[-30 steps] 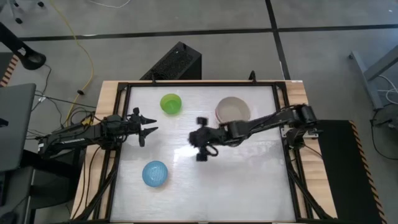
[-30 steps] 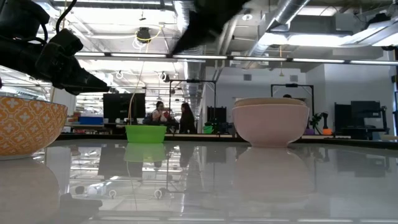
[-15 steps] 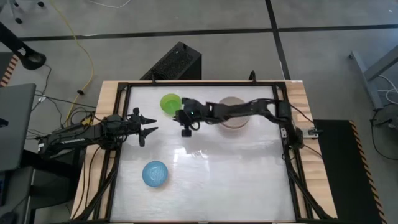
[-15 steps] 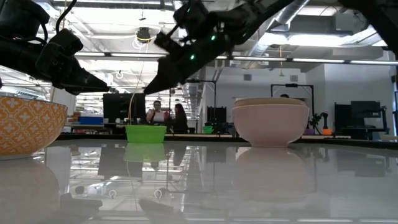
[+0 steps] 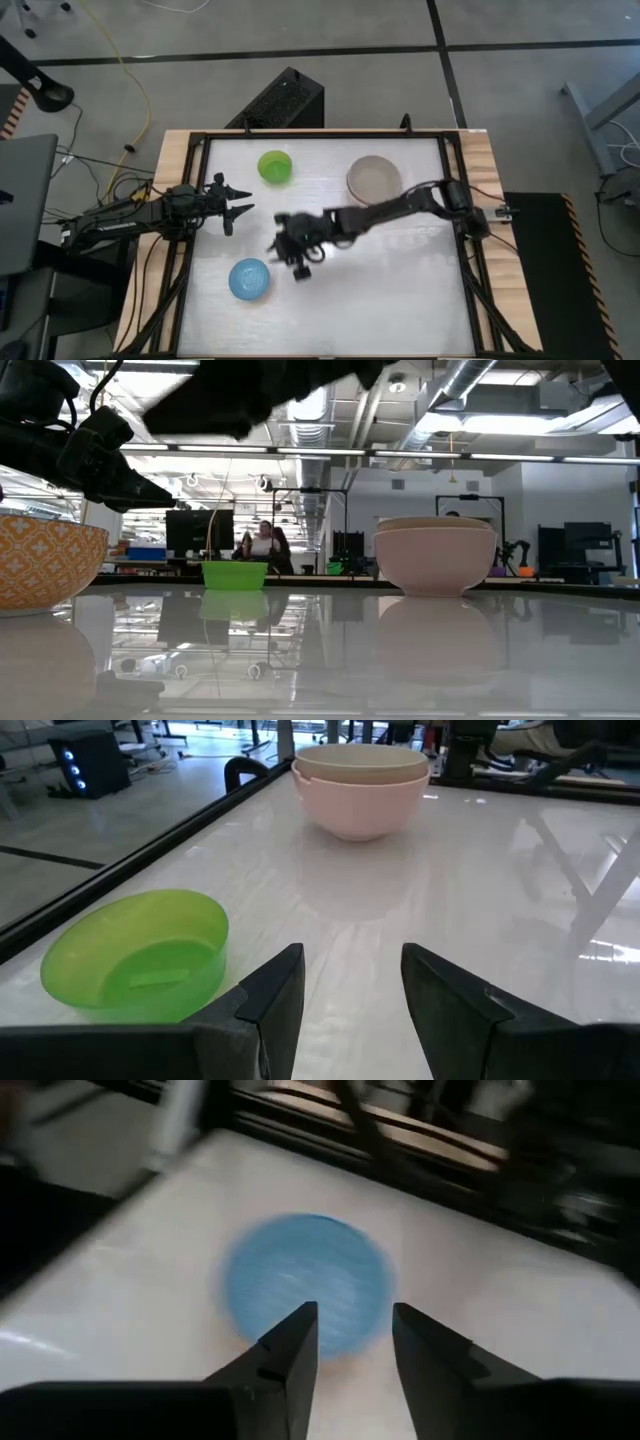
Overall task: Nest bowls inside each other
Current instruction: Stack the blue patterned bowl on top of the gray bowl
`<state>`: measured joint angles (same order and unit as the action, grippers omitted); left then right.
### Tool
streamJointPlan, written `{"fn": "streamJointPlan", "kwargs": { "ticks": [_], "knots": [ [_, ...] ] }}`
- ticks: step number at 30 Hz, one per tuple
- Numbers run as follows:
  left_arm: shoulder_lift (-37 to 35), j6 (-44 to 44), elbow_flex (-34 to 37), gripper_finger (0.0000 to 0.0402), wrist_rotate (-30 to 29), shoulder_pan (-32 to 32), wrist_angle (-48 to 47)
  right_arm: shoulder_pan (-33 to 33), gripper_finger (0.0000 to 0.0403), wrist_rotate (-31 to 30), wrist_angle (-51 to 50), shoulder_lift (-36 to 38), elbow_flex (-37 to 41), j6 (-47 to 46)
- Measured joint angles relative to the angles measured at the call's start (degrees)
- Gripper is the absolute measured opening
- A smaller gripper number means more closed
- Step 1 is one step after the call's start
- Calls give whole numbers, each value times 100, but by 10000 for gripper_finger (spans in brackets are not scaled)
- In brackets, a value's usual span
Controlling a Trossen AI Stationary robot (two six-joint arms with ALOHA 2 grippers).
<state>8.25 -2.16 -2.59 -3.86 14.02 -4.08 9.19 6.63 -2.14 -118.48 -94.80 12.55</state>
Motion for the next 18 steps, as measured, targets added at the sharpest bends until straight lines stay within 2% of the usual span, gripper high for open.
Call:
{"fn": "streamJointPlan", "kwargs": {
  "ticks": [3,8,11,15,18],
  "knots": [
    [0,0,0,158,-1,0,0,286,157,2,422,-136,-10,8],
    [0,1,0,158,0,0,-1,530,157,0,795,-539,-100,819],
    [0,-1,0,158,0,0,0,601,156,10,613,-856,-397,887],
    [0,-1,-1,158,-1,0,0,595,156,233,-147,-1176,-989,947],
    [0,1,0,158,0,0,0,588,156,236,-713,-1438,-1441,1376]
  ]
}}
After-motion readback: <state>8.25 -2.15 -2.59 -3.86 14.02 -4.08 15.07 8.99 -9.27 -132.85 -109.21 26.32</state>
